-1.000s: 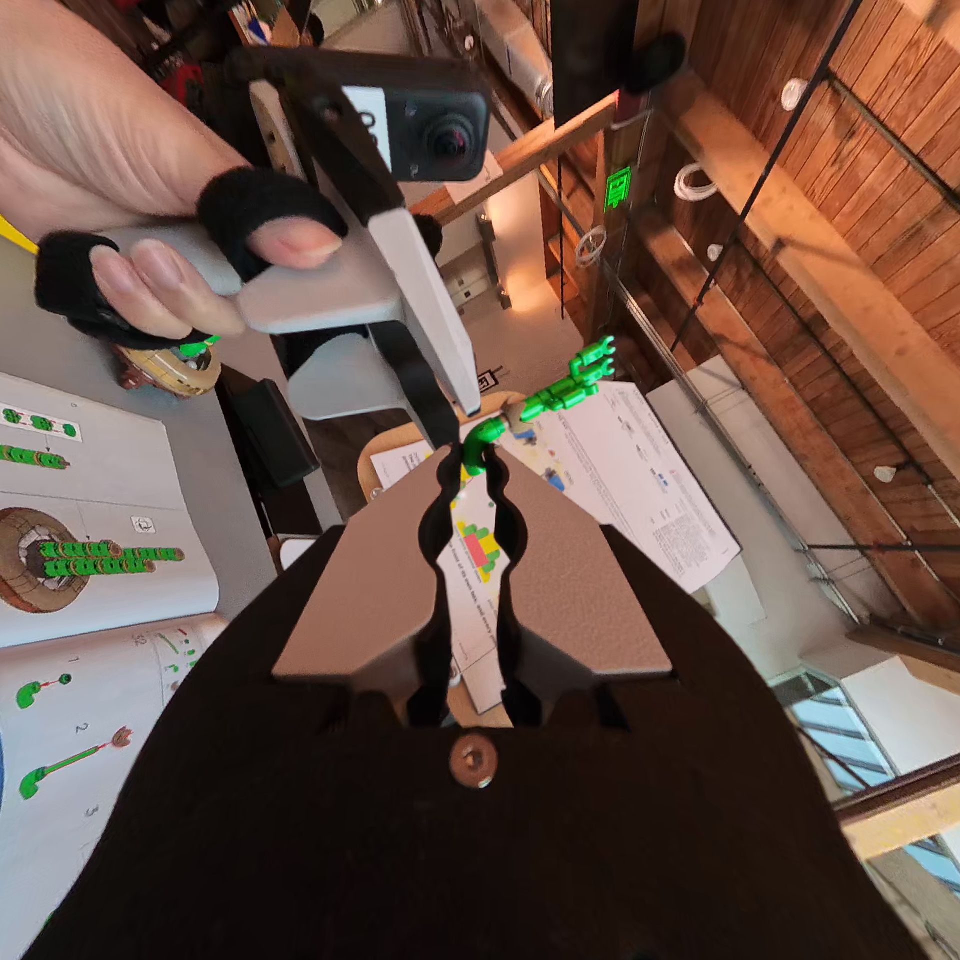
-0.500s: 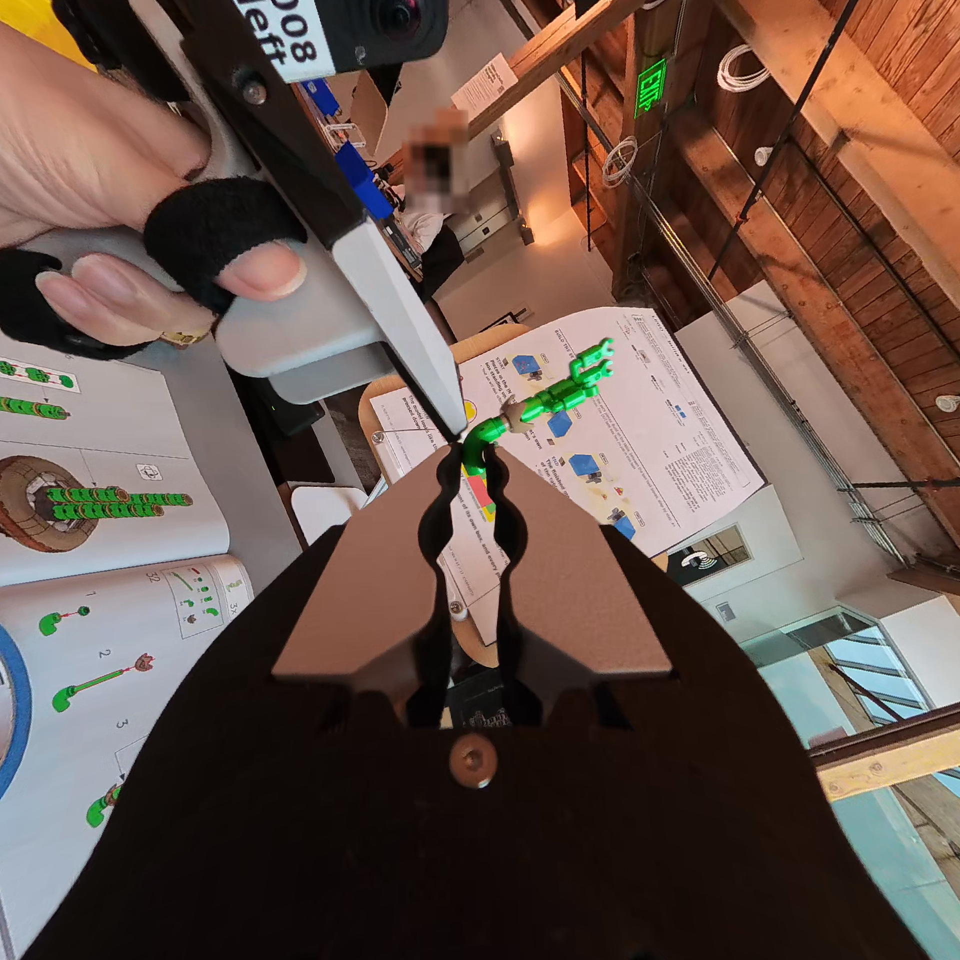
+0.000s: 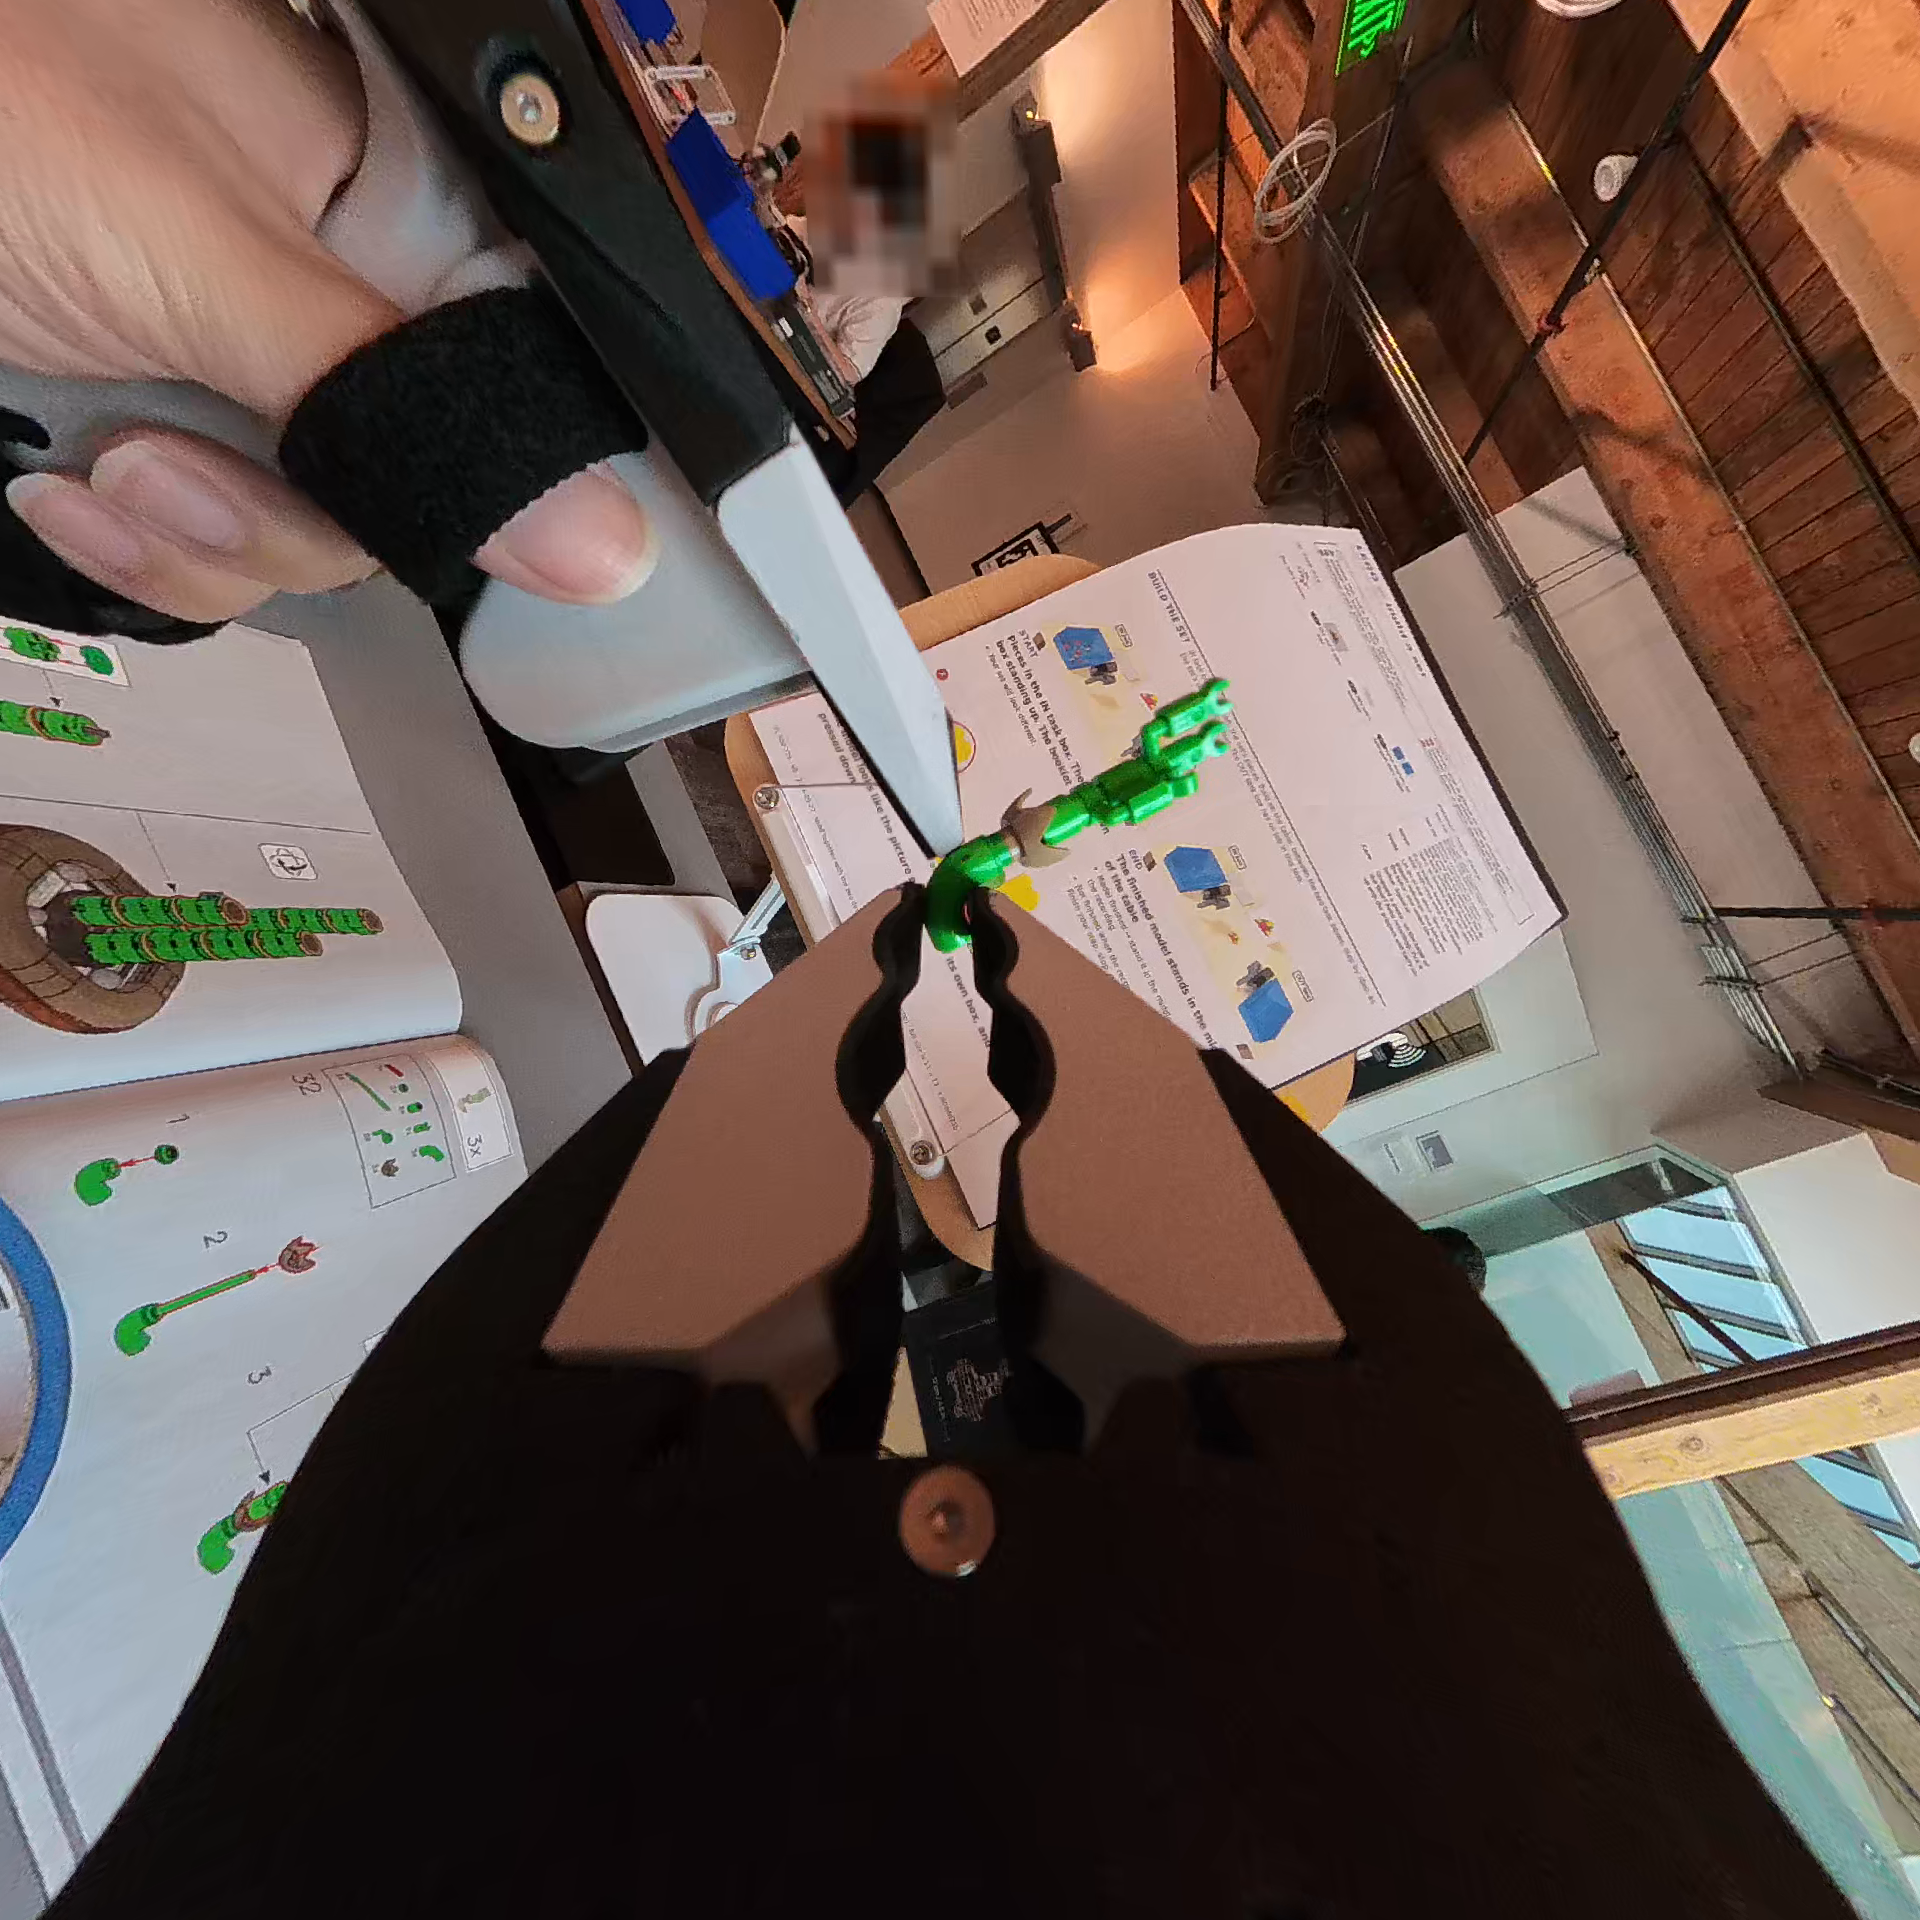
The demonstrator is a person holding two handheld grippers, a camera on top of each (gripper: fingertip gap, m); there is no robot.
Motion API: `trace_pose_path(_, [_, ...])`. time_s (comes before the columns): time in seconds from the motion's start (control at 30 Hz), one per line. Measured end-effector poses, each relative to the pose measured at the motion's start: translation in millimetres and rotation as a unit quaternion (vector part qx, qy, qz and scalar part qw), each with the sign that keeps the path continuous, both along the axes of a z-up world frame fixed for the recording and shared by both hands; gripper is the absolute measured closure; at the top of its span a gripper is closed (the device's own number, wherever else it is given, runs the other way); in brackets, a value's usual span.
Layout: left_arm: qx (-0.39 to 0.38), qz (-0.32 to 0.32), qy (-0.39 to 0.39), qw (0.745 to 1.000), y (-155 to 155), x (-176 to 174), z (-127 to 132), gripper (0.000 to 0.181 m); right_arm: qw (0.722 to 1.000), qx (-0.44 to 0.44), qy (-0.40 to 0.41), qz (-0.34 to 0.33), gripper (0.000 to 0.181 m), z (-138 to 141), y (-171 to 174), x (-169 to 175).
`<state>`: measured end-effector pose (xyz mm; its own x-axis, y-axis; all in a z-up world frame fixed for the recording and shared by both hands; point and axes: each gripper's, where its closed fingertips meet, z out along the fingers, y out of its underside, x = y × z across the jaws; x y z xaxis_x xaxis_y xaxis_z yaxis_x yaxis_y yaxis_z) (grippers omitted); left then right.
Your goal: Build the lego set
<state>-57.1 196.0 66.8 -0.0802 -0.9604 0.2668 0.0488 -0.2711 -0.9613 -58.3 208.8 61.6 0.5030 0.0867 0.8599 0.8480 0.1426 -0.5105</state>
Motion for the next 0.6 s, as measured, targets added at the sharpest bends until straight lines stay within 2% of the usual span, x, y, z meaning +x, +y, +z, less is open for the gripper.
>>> trace_pose_path(0.27, [-0.033,-0.026,0.009,0.999,-2.8,4.0,-5.0,0.176,1.0,0.009,0.015,0.005,0.175,3.9,-1.3,3.2])
trace_pose_path(0.3, [-0.029,-0.019,0.009,0.999,-1.7,4.5,-5.2,0.181,1.0,0.009,0.012,0.008,0.175,3.4,-1.4,2.8])
trace_pose_path(0.43, [0.015,0.01,0.011,1.0,0.0,5.3,-4.3,0.181,1.0,0.013,0.015,0.014,0.175,4.4,-1.8,2.8])
trace_pose_path(0.6, [0.009,-0.001,0.007,1.0,-2.6,2.6,-1.4,0.181,0.999,0.026,0.014,0.029,0.176,7.2,-4.5,-0.2])
